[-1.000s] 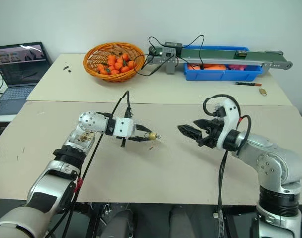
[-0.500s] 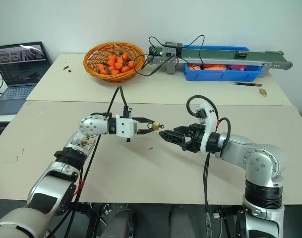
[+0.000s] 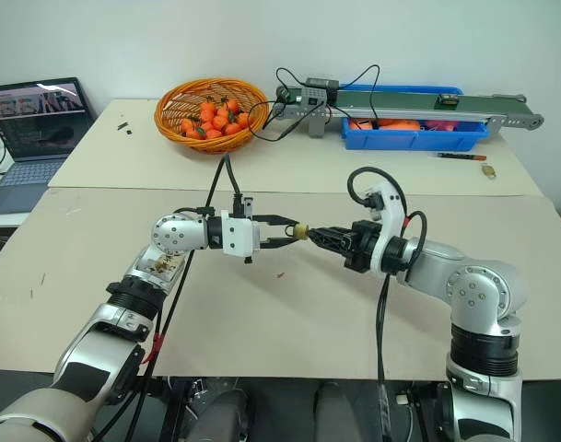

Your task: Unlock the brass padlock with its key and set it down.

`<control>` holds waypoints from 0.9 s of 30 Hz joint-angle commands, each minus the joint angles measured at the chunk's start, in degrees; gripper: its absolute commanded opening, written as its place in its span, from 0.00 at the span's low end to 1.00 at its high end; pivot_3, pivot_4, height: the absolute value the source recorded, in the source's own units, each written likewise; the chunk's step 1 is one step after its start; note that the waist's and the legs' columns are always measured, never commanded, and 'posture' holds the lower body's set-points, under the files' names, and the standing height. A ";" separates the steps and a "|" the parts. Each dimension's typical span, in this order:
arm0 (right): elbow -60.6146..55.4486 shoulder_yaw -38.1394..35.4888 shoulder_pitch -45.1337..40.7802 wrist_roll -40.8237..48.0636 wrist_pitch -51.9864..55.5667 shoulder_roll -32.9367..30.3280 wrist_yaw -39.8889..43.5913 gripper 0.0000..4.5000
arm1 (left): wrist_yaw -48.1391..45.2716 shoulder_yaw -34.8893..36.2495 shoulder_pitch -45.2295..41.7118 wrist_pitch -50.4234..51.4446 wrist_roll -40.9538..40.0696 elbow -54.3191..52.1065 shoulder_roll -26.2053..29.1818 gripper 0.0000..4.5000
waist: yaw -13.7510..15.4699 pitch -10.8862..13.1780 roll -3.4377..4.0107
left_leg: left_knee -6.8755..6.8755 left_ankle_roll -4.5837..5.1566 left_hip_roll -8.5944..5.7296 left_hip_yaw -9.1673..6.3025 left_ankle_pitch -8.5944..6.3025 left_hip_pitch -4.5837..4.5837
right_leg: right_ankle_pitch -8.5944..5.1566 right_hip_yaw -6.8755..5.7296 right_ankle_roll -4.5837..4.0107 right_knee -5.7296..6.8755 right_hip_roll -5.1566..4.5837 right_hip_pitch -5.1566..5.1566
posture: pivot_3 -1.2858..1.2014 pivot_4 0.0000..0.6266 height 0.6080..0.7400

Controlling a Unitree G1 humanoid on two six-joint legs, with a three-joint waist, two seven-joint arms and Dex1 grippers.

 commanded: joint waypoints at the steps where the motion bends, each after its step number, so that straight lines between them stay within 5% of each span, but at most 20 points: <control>1: -0.38 -0.77 -1.73 0.31 -1.83 -0.34 0.65 0.35 | 0.73 -0.29 -0.21 -0.76 -1.09 -2.51 0.05 0.19 | 0.00 0.00 0.00 | 0.00 0.00 0.00 0.00 0.00 0.00 | 0.00 0.00 0.00 0.00 0.00 0.00 | 0.52 0.24 0.82; 7: -0.41 -0.88 -1.88 0.89 -1.60 -0.50 1.14 0.00 | 1.39 -0.50 -0.57 -0.69 -0.88 -2.01 -0.09 0.19 | 0.00 0.00 0.00 | 0.00 0.00 0.00 0.00 0.00 0.00 | 0.00 0.00 0.00 -0.01 0.00 0.00 | 0.52 0.24 0.82; 27: -2.48 1.72 -2.27 -2.26 -5.20 -2.05 3.40 0.00 | 2.87 -0.53 -1.60 -0.52 -1.17 -1.04 -0.27 0.19 | -0.02 0.00 0.00 | 0.00 0.00 0.00 0.00 0.00 0.00 | -0.01 0.00 0.01 -0.02 0.00 0.00 | 0.52 0.24 0.82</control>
